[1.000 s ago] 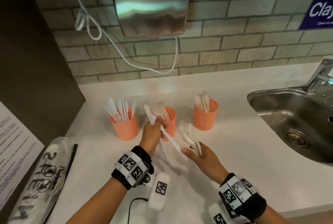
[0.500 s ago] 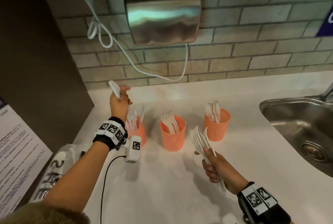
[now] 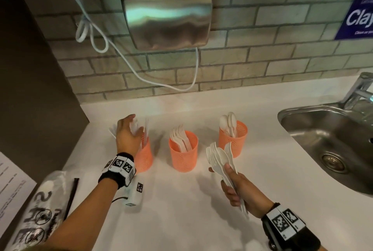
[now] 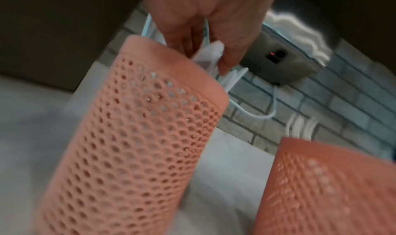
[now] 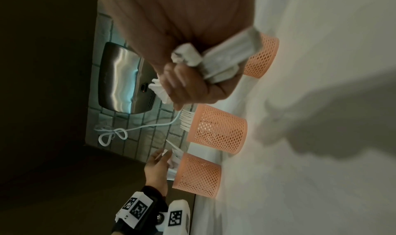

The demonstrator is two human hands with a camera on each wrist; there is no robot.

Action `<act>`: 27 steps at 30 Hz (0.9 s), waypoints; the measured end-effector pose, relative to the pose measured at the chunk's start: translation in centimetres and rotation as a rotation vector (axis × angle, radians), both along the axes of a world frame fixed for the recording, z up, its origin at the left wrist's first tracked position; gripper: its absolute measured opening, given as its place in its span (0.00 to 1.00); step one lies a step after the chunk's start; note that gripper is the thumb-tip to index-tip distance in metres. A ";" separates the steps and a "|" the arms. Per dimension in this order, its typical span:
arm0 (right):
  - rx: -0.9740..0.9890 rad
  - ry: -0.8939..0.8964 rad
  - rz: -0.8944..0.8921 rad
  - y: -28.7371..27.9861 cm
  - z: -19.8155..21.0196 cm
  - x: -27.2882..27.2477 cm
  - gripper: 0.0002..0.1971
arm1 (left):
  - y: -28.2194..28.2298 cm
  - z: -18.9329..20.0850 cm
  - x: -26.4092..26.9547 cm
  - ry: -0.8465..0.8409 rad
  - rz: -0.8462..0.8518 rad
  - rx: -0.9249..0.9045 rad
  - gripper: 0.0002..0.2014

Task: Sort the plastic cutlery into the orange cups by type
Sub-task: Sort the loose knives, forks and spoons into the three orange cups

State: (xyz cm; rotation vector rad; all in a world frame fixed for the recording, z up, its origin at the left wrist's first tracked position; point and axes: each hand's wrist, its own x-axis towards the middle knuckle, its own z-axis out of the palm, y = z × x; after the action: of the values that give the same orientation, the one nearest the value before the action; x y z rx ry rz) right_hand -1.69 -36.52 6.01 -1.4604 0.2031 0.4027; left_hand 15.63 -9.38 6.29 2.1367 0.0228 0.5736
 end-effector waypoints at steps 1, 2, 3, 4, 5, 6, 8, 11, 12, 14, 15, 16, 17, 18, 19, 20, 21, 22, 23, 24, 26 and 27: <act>0.006 0.001 0.001 0.0 0.0 0.0 0.26 | 0.1 0.0 -0.2 -0.052 -0.001 0.110 0.24; 0.012 -0.001 0.001 0.0 -0.1 0.1 0.26 | 0.0 0.2 -0.6 -0.108 -0.010 0.174 0.25; 0.019 -0.002 0.001 0.0 -0.1 0.1 0.26 | -0.3 0.5 -1.0 -0.169 -0.023 0.191 0.24; 0.026 -0.005 0.001 0.1 0.0 0.2 0.26 | -0.8 1.0 -1.7 -0.216 -0.037 0.178 0.22; 0.032 -0.008 0.001 0.2 0.1 0.2 0.26 | -1.6 1.6 -2.5 -0.248 -0.069 0.140 0.19; 0.039 -0.013 0.000 0.4 0.1 0.2 0.26 | -2.5 2.1 -3.5 -0.254 -0.123 0.080 0.16; 0.050 -0.036 -0.009 0.9 0.3 0.2 0.25 | -4.5 2.8 -5.5 -0.177 -0.243 -0.085 0.11; 0.047 -0.113 -0.074 1.8 0.4 0.2 0.23 | -7.8 2.5 -9.1 0.051 -0.424 -0.266 0.06; 0.034 -0.136 -0.101 2.0 0.4 0.2 0.22 | -8.9 2.0 -10.4 0.130 -0.485 -0.307 0.05; 0.008 -0.173 -0.156 2.5 0.4 0.1 0.22 | -10.9 1.1 -12.9 0.261 -0.565 -0.325 0.09; 0.000 -0.194 -0.173 2.7 0.4 0.0 0.22 | -11.9 0.7 -14.0 0.287 -0.583 -0.306 0.11; -0.005 -0.215 -0.183 2.9 0.4 -0.1 0.21 | -12.7 0.4 -14.7 0.296 -0.582 -0.304 0.13; -0.006 -0.230 -0.189 3.0 0.5 -0.2 0.21 | -13.4 0.0 -15.2 0.301 -0.562 -0.323 0.12; -0.006 -0.240 -0.193 3.1 0.4 -0.4 0.20 | -14.0 -0.2 -15.4 0.308 -0.531 -0.345 0.10; -0.004 -0.246 -0.195 3.1 0.4 -0.6 0.19 | -14.3 -0.4 -15.3 0.312 -0.494 -0.359 0.08; -0.002 -0.253 -0.194 3.1 0.3 -0.7 0.19 | -14.6 -0.6 -15.2 0.314 -0.462 -0.356 0.08; 0.003 -0.257 -0.193 3.1 0.4 -0.9 0.18 | -14.8 -0.7 -15.2 0.317 -0.432 -0.333 0.09; 0.007 -0.259 -0.196 3.1 0.3 -1.0 0.18 | -14.9 -0.7 -15.3 0.321 -0.410 -0.306 0.11; 0.016 -0.261 -0.202 3.1 0.3 -1.2 0.17 | -14.9 -0.6 -15.4 0.321 -0.391 -0.297 0.12; 0.024 -0.268 -0.210 3.1 0.2 -1.3 0.17 | -15.0 -0.5 -15.5 0.324 -0.375 -0.314 0.13; 0.025 -0.274 -0.223 3.1 0.1 -1.5 0.18 | -15.0 -0.3 -15.7 0.338 -0.347 -0.407 0.13; 0.015 -0.275 -0.222 3.1 0.0 -1.7 0.18 | -15.0 -0.4 -15.6 0.340 -0.332 -0.456 0.13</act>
State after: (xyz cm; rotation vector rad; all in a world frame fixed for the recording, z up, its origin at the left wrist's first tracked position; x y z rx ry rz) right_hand -3.35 -33.45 6.03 -1.4439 0.1388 0.0212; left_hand 0.04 -24.40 5.92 1.7168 -0.0119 0.0001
